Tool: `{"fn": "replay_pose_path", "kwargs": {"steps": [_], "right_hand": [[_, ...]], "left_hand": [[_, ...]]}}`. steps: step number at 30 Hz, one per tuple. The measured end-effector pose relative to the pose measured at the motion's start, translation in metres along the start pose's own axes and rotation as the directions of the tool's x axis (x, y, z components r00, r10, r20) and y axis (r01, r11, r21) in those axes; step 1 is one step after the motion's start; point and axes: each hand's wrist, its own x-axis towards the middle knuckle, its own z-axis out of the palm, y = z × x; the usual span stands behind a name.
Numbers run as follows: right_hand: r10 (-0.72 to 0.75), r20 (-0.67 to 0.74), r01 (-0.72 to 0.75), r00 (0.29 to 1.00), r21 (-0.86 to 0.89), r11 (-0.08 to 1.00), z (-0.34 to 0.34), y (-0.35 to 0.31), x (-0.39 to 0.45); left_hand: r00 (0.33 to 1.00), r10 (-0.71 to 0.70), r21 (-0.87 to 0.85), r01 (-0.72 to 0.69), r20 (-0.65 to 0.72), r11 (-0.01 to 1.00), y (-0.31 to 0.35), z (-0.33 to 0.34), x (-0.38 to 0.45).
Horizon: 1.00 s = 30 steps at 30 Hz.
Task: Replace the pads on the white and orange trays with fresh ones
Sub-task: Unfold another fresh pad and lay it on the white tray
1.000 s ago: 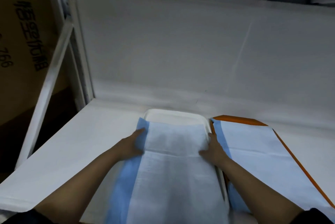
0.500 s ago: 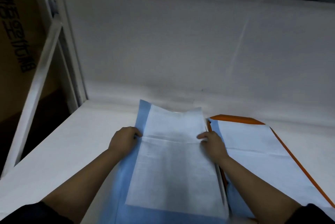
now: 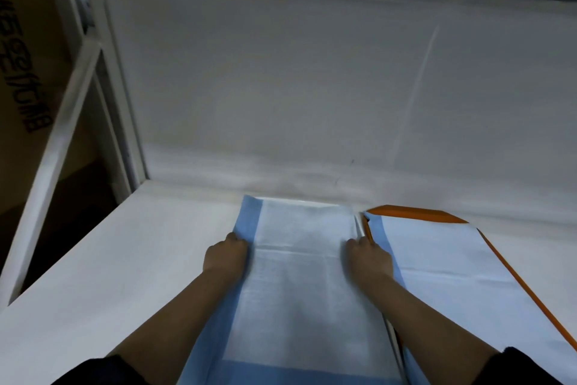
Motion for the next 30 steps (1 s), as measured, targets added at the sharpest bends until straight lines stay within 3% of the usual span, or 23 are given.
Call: {"fn": "replay_pose_path", "kwargs": {"steps": [6,9,12,15,19,20,22,23,26,30], "right_hand": [[0.007,0.007,-0.007,1.000,-0.026,1.000,-0.002,0.000,0.003],[-0.011,0.006,0.011,1.000,-0.031,0.999,0.000,-0.002,0.002],[-0.026,-0.012,0.025,1.000,-0.051,0.998,-0.002,0.001,-0.002],[-0.088,-0.079,0.084,0.993,-0.058,0.995,-0.005,0.001,0.004],[-0.298,-0.234,0.356,0.925,0.269,0.895,0.005,-0.038,0.010],[-0.332,-0.197,0.383,0.923,0.359,0.851,0.009,-0.050,0.009],[-0.340,0.000,0.303,0.940,0.453,0.839,0.020,-0.061,0.005],[-0.313,0.038,0.260,0.949,0.467,0.845,0.025,-0.060,0.004],[-0.205,0.043,0.170,0.978,0.409,0.897,0.037,-0.045,0.006],[-0.103,0.132,0.046,0.986,0.377,0.925,0.039,-0.030,0.009]], "left_hand": [[0.999,0.002,0.040,0.000,-0.051,0.999,0.003,0.002,0.001],[0.998,0.026,0.148,-0.018,-0.052,0.989,0.004,0.004,-0.002],[0.972,0.041,0.212,0.009,-0.229,0.977,0.007,0.002,-0.010],[0.981,0.039,0.222,0.004,-0.189,0.975,0.013,0.005,-0.011],[0.937,0.261,0.050,-0.257,-0.232,0.965,0.046,0.016,0.003],[0.931,0.307,-0.014,-0.316,-0.197,0.949,0.054,0.025,0.006],[0.949,0.309,-0.102,-0.314,-0.058,0.944,0.062,0.042,0.009],[0.952,0.300,-0.107,-0.305,-0.062,0.946,0.062,0.047,0.010],[0.974,0.210,-0.049,-0.214,-0.081,0.976,0.050,0.053,0.008],[0.997,0.065,-0.100,-0.068,-0.038,0.993,0.038,0.050,-0.001]]}}
